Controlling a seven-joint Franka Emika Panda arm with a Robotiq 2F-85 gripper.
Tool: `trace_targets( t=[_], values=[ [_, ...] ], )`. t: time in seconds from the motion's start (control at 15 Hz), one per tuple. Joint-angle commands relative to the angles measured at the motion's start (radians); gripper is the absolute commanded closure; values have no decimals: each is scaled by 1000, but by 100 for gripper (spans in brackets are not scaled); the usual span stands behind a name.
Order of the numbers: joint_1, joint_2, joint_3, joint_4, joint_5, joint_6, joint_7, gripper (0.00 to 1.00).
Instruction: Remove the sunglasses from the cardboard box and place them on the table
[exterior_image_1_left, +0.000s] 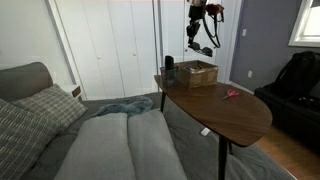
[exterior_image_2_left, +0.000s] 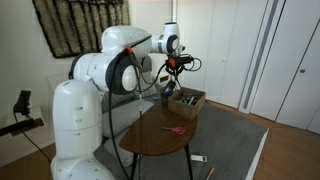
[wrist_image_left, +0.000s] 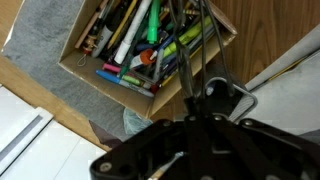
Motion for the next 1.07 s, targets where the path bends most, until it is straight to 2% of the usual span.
trace_targets(
  t=[0.0, 0.27, 0.47, 0.8, 1.0],
  values=[
    [32, -136, -4, -120, -49, -56, 68, 99],
    [68, -235, 6, -295, -72, -113, 231, 99],
    [88, -321, 14, -472, -37, -100, 406, 99],
    [86, -478, 18, -750, -24, -16, 692, 99],
    [66, -565, -4, -918, 20, 83, 766, 99]
  ],
)
